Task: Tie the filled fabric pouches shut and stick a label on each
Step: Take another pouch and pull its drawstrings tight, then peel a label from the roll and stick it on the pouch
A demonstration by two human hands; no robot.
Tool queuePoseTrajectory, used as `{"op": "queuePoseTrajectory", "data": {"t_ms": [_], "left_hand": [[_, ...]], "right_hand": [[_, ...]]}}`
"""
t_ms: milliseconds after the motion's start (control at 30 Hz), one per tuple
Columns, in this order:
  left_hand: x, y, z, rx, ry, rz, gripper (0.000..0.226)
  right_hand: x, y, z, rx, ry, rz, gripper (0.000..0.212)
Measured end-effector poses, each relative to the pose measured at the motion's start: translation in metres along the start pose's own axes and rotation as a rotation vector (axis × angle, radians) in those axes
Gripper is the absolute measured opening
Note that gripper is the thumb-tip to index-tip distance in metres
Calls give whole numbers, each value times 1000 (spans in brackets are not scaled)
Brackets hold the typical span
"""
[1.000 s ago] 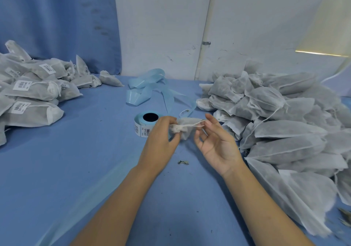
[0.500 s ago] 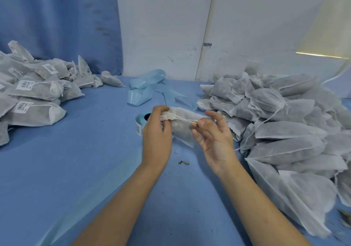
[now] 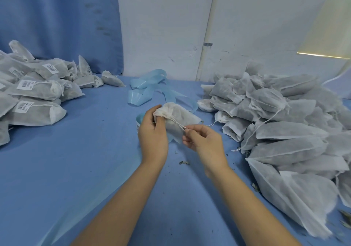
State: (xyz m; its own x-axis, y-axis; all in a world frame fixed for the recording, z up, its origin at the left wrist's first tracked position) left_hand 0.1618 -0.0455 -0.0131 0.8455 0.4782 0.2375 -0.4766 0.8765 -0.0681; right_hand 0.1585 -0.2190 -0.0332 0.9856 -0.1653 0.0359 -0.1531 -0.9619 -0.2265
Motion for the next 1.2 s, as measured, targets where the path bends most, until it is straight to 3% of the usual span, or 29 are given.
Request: {"op": "queuePoseTrajectory", "data": {"t_ms": [133, 267, 367, 567, 733, 900, 1200], "left_hand": [[0, -1, 2, -33, 24, -7, 16], [-2, -5, 4, -61, 45, -47, 16], [-2, -9, 1, -101, 103, -76, 18], [-4, -24, -15, -237, 265, -243, 25], [-10, -29, -15, -139, 151, -239, 63], [-9, -21, -24, -85, 124, -192, 27], [9, 9, -20, -144, 100, -81, 17]], "right_hand": [[0, -2, 11, 177, -123, -24, 5], [1, 1, 17, 129, -161, -7, 5], [0, -6, 25, 224, -240, -57, 5], [-1, -2, 29, 261, -240, -18, 7], [0, -3, 27, 323, -234, -19, 6], [1, -2, 28, 214, -191, -21, 3], [13, 8, 20, -204, 24, -23, 15]]}}
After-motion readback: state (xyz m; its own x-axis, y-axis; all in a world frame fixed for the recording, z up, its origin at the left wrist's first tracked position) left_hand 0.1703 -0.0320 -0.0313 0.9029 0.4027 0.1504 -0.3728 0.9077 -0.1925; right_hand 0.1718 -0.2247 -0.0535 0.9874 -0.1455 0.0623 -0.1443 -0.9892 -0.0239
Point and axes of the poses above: each hand's wrist, its own x-axis towards the middle knuckle, its own y-axis out of the back of the hand, z = x × y, the point moved 10 cm from there along x, towards the middle knuckle, and after that the axes turned 8 degrees about x, right-handed, at the moved point
